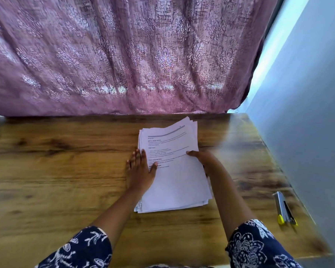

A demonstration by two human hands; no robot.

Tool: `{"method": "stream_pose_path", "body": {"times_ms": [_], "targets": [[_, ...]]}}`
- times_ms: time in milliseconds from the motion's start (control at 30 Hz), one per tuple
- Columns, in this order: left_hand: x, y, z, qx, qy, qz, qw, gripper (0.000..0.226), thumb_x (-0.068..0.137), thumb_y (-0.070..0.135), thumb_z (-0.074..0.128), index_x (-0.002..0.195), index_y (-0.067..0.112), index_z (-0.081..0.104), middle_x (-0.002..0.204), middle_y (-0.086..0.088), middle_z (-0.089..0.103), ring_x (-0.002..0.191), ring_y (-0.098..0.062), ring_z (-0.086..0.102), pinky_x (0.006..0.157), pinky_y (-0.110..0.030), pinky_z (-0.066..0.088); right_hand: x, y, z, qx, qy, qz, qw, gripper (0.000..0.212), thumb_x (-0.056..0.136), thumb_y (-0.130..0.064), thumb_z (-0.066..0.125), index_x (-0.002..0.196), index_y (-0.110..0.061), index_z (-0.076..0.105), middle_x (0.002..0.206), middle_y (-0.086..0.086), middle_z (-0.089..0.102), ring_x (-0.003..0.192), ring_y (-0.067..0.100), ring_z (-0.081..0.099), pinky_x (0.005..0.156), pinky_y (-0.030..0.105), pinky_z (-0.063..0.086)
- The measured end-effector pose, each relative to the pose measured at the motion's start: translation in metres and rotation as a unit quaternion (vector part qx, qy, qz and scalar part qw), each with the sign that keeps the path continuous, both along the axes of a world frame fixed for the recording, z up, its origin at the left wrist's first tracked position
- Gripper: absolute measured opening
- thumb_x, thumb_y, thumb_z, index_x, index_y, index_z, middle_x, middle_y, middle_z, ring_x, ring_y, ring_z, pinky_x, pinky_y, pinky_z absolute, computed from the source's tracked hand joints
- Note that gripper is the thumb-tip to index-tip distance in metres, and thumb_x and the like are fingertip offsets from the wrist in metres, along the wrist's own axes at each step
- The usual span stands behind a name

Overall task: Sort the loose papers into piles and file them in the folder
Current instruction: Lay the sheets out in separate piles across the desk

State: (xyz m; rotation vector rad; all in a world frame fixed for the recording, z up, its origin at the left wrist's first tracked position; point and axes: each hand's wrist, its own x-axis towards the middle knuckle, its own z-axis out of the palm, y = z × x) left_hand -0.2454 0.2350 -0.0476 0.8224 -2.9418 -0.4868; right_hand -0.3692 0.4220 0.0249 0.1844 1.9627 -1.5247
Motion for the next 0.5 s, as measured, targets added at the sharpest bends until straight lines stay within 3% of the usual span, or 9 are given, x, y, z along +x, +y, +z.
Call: {"method": "stream_pose_path", "body": {"times_ms": [67, 200, 300, 333, 400, 433, 500], "targets": [[-0.001, -0.001, -0.002, 0.007, 0.007, 0.004, 1.0, 0.08, 0.092, 0.062, 0.01, 0.155, 0.014, 0.0, 0.162, -0.008, -0.001, 0.149, -0.024, -0.003, 0.118, -0.04, -0.005, 0.001, 0.005, -0.004, -0.031, -0.017, 0.012, 0.999, 0.025, 0.082, -0.014, 0.073, 0.102, -0.003, 0.064, 0.105, 0.017, 0.069, 0.085, 0.033, 0.068, 0.071, 0.04, 0.056], [-0.001, 0.0, -0.001, 0.008, 0.009, 0.006, 1.0, 0.075, 0.098, 0.058, 0.024, 0.155, 0.016, 0.0, 0.163, -0.006, -0.001, 0.149, -0.023, -0.004, 0.119, -0.04, -0.004, 0.001, 0.003, -0.012, 0.006, 0.006, 0.054, 0.999, 0.024, 0.084, -0.006, 0.067, 0.108, -0.007, 0.062, 0.115, 0.016, 0.066, 0.102, 0.037, 0.063, 0.095, 0.051, 0.049], [-0.005, -0.006, 0.003, 0.088, 0.053, 0.02, 0.994, 0.079, 0.096, 0.055, 0.041, 0.155, 0.015, 0.007, 0.162, -0.005, 0.01, 0.149, -0.025, 0.007, 0.119, -0.042, 0.002, 0.006, 0.002, -0.004, -0.007, 0.06, 0.066, 0.996, 0.031, 0.085, -0.001, 0.064, 0.115, -0.006, 0.061, 0.113, 0.013, 0.065, 0.099, 0.033, 0.064, 0.093, 0.049, 0.05], [-0.007, -0.009, 0.011, 0.186, 0.107, 0.033, 0.976, 0.082, 0.092, 0.052, 0.053, 0.154, 0.015, 0.015, 0.158, -0.006, 0.022, 0.146, -0.028, 0.019, 0.119, -0.044, 0.012, 0.008, 0.005, 0.001, -0.036, 0.08, 0.066, 0.994, 0.03, 0.086, 0.0, 0.063, 0.116, -0.006, 0.061, 0.112, 0.012, 0.066, 0.095, 0.03, 0.065, 0.089, 0.046, 0.052], [-0.011, -0.018, 0.03, 0.428, 0.227, 0.07, 0.872, 0.083, 0.077, 0.045, 0.076, 0.145, 0.016, 0.036, 0.14, -0.008, 0.052, 0.128, -0.029, 0.05, 0.107, -0.048, 0.041, 0.011, 0.014, 0.006, -0.107, 0.098, 0.078, 0.986, 0.027, 0.087, -0.001, 0.064, 0.114, -0.004, 0.062, 0.112, 0.013, 0.068, 0.093, 0.03, 0.067, 0.082, 0.042, 0.055], [-0.01, -0.024, 0.042, 0.509, 0.267, 0.089, 0.814, 0.083, 0.07, 0.042, 0.083, 0.138, 0.016, 0.044, 0.129, -0.007, 0.061, 0.118, -0.028, 0.06, 0.097, -0.045, 0.051, 0.013, 0.017, 0.011, -0.147, 0.1, 0.083, 0.981, 0.029, 0.086, -0.003, 0.065, 0.114, -0.002, 0.063, 0.112, 0.015, 0.069, 0.095, 0.033, 0.067, 0.081, 0.043, 0.056], [-0.011, -0.04, 0.065, 0.608, 0.276, 0.08, 0.74, 0.086, 0.057, 0.045, 0.09, 0.128, 0.012, 0.056, 0.118, -0.01, 0.068, 0.11, -0.03, 0.065, 0.09, -0.043, 0.056, 0.012, 0.022, 0.021, -0.198, 0.111, 0.089, 0.97, 0.035, 0.082, -0.009, 0.07, 0.116, -0.003, 0.063, 0.113, 0.017, 0.068, 0.098, 0.036, 0.067, 0.083, 0.046, 0.056]]}}
